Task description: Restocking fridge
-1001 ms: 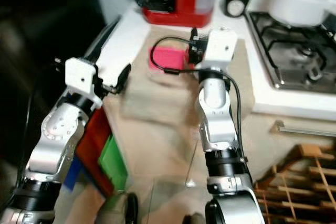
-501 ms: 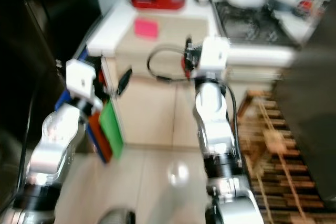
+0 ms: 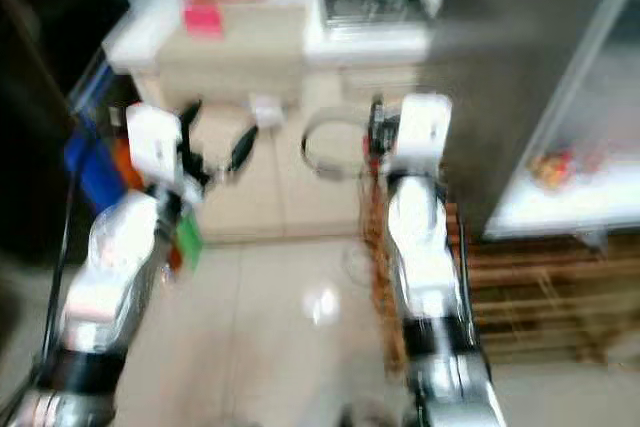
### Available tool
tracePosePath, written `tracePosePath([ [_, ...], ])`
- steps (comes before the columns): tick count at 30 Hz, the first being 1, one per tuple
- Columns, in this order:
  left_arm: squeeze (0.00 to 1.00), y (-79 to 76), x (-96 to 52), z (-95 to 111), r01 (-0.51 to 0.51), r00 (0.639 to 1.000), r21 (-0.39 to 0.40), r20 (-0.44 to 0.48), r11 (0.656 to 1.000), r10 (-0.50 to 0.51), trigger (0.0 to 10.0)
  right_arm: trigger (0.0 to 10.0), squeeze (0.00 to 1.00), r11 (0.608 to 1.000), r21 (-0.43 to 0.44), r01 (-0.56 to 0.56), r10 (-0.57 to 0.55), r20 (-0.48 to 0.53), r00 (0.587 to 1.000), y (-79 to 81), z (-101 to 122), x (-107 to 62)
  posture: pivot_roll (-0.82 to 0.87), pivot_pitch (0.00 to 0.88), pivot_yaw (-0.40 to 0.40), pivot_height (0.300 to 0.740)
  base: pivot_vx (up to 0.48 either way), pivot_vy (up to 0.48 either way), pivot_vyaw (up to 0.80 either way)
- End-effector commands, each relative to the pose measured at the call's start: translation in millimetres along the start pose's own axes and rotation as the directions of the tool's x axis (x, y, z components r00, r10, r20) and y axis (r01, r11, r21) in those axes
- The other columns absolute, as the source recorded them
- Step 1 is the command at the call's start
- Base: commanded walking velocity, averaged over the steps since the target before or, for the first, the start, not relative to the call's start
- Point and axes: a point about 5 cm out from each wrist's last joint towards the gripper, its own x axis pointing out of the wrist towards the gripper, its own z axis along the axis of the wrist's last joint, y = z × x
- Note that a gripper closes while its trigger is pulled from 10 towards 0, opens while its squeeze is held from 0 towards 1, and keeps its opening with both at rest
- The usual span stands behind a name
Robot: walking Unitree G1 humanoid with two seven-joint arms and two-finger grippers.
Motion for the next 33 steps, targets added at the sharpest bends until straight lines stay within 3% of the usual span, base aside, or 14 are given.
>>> tracePosePath([
  [1,0.0,-1.0,-1.6,-0.7,0.001,1.0,-0.008,0.0,1.0,-0.001,10.0,10.0,0.0,1.0,-0.017,-0.005,0.005,0.001,1.0,-2.2,2.6,-1.1,-0.02,0.0,0.062,0.74,0.0,0.0,0.0],
  [2,0.0,-5.3,-4.5,-6.9,-0.019,1.0,-0.041,-0.012,0.999,0.018,10.0,10.0,0.0,0.999,-0.048,0.017,-0.018,-0.035,0.999,-19.6,-7.5,-13.4,-0.04,0.0,0.05,0.74,0.0,-0.472,0.0],
  [4,0.0,-6.2,-5.9,-9.2,-0.028,0.999,-0.05,-0.018,0.998,0.027,10.0,10.0,0.0,0.998,-0.062,0.025,-0.028,-0.05,0.998,-25.8,-11.7,-18.9,-0.04,0.0,0.047,0.74,0.0,-0.472,0.0],
  [6,0.0,-7.4,-10.6,-15.5,-0.074,0.997,-0.127,-0.042,0.989,0.069,10.0,10.0,0.0,0.995,-0.096,0.021,-0.033,-0.123,0.992,-44.7,-25.1,-45.7,-0.09,0.0,0.042,0.74,0.0,-0.469,0.0],
  [14,0.0,-14.5,-13.1,-16.9,-0.08,0.996,-0.167,-0.045,0.983,0.074,10.0,10.0,0.0,0.993,-0.113,-0.046,0.025,-0.18,0.983,-62.2,-25.3,-69.7,-0.13,0.0,0.044,0.74,0.0,-0.292,0.0],
  [19,0.0,-9.0,-13.7,-15.8,-0.11,0.993,-0.136,-0.052,0.985,0.104,10.0,10.0,0.0,0.996,-0.085,-0.023,0.004,-0.208,0.978,-62.5,-29.8,-74.4,-0.11,0.0,0.042,0.74,0.0,0.0,0.0],
  [22,0.0,-0.4,-16.2,-12.7,-0.118,0.992,-0.133,-0.059,0.984,0.11,10.0,10.0,0.0,0.998,-0.061,-0.025,0.011,-0.208,0.978,-53.4,-29.6,-71.7,-0.08,0.0,0.045,0.74,0.0,0.0,0.0],
  [26,0.0,-6.5,-15.9,-12.2,-0.069,0.995,-0.102,-0.072,0.992,0.062,10.0,10.0,0.0,0.999,-0.043,-0.03,0.021,-0.196,0.98,-46.3,-28.4,-65.7,-0.08,0.0,0.058,0.74,0.0,-0.428,0.0],
  [33,0.0,-9.6,-8.5,-13.2,-0.063,0.996,-0.13,-0.075,0.989,0.054,10.0,10.0,0.0,0.999,-0.04,-0.026,0.019,-0.168,0.986,-39.1,-23.4,-56.6,-0.11,0.0,0.077,0.74,0.0,-0.418,0.0],
])
